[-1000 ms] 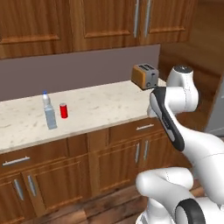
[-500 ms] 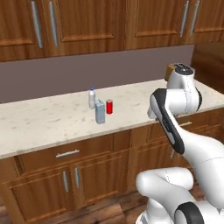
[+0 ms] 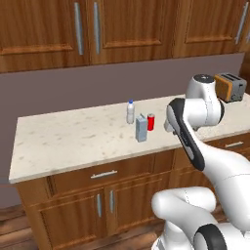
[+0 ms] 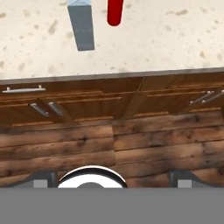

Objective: Move the drinks to the dining counter.

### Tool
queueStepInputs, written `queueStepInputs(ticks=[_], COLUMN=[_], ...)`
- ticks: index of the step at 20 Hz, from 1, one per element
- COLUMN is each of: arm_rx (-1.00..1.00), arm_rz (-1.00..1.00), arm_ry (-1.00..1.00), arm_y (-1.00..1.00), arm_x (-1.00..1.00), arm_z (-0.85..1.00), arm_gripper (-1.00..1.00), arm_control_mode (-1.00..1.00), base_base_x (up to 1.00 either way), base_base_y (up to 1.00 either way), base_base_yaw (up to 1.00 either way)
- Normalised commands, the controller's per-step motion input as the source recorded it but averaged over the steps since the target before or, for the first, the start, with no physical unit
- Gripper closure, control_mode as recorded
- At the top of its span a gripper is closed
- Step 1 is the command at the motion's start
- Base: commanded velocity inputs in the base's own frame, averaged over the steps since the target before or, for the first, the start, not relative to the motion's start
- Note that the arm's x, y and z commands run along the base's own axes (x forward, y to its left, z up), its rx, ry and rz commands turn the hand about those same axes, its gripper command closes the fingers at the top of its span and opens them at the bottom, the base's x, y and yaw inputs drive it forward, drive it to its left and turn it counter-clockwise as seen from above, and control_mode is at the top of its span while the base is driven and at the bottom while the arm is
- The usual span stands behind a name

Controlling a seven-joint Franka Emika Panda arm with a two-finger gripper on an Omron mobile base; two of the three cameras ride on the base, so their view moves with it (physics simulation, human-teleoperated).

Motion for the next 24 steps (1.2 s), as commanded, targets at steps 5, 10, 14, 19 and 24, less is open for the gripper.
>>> queueStepInputs(ticks=[5,10,14,19,24], arm_rx=[0.00,0.00,0.00,0.00,0.00], arm_rz=[0.00,0.00,0.00,0.00,0.00], arm_ry=[0.00,0.00,0.00,0.00,0.00], arm_y=[0.00,0.00,0.00,0.00,0.00], arm_x=[0.00,0.00,0.00,0.00,0.00], arm_z=[0.00,0.00,0.00,0.00,0.00], arm_gripper=[-1.00,-1.00,-1.00,-1.00,-1.00], arm_control_mode=[1.00,1.00,1.00,1.00,1.00], base_base_x=[0.51,0.64,0.53,0.52,0.57], base_base_y=[0.01,0.00,0.00,0.00,0.00], base_base_yaw=[0.22,0.19,0.08,0.03,0.00])
